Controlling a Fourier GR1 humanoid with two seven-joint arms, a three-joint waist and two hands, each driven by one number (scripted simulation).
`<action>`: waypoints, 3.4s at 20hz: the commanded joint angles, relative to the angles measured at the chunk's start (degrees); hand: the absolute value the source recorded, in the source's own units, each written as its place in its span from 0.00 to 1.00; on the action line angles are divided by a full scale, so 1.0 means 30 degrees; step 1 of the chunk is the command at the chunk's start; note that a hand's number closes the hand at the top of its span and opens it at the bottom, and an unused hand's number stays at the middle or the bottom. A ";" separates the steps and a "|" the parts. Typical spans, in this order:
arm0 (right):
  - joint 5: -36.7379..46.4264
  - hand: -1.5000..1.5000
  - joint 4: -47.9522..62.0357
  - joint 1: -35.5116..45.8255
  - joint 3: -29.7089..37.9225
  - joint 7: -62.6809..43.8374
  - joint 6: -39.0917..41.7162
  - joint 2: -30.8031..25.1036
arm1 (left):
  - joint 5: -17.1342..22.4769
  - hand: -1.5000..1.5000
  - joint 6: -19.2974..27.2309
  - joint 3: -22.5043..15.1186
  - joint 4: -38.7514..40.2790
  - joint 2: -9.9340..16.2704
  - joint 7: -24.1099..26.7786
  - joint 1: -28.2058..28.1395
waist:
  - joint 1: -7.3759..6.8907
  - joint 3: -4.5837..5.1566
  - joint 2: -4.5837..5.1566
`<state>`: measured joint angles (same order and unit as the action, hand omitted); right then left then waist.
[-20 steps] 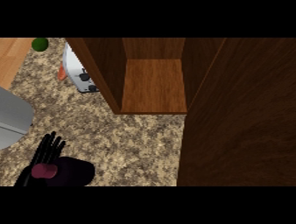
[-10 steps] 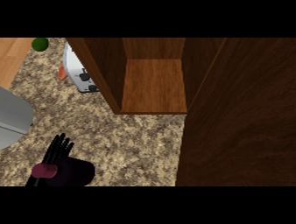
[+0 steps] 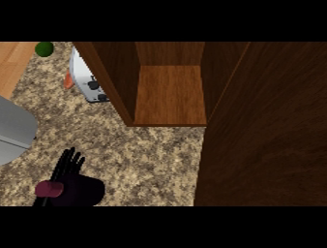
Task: Pick up the wine, place it into the cabinet and close the cabinet
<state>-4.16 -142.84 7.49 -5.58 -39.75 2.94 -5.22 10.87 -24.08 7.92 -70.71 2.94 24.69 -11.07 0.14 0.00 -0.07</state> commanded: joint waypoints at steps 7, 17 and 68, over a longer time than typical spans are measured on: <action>-0.2176 0.00 -0.1912 -0.0341 0.1271 -0.0891 0.0377 -0.0296 | -0.0672 1.00 -0.1194 -0.0918 0.1076 0.0240 0.0984 0.0958 | -0.0014 0.0000 0.0003; -0.1472 0.00 -0.2361 -0.1704 0.0297 -0.0185 0.0713 0.0393 | -0.2033 1.00 0.1150 0.0869 0.2290 0.1531 0.3317 0.3237 | 0.0116 0.0006 -0.0008; -0.2574 0.00 -0.1845 -0.1523 0.1301 -0.0548 0.1338 0.0670 | -0.1315 1.00 1.6863 -1.0621 -0.9788 -0.0979 -1.0605 1.1831 | 0.0138 -0.0006 -0.0002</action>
<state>-5.75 -142.18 4.27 -2.61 -37.44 7.28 -2.95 8.12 22.70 -22.86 -102.57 0.02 -6.39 20.68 0.54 -0.02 -0.07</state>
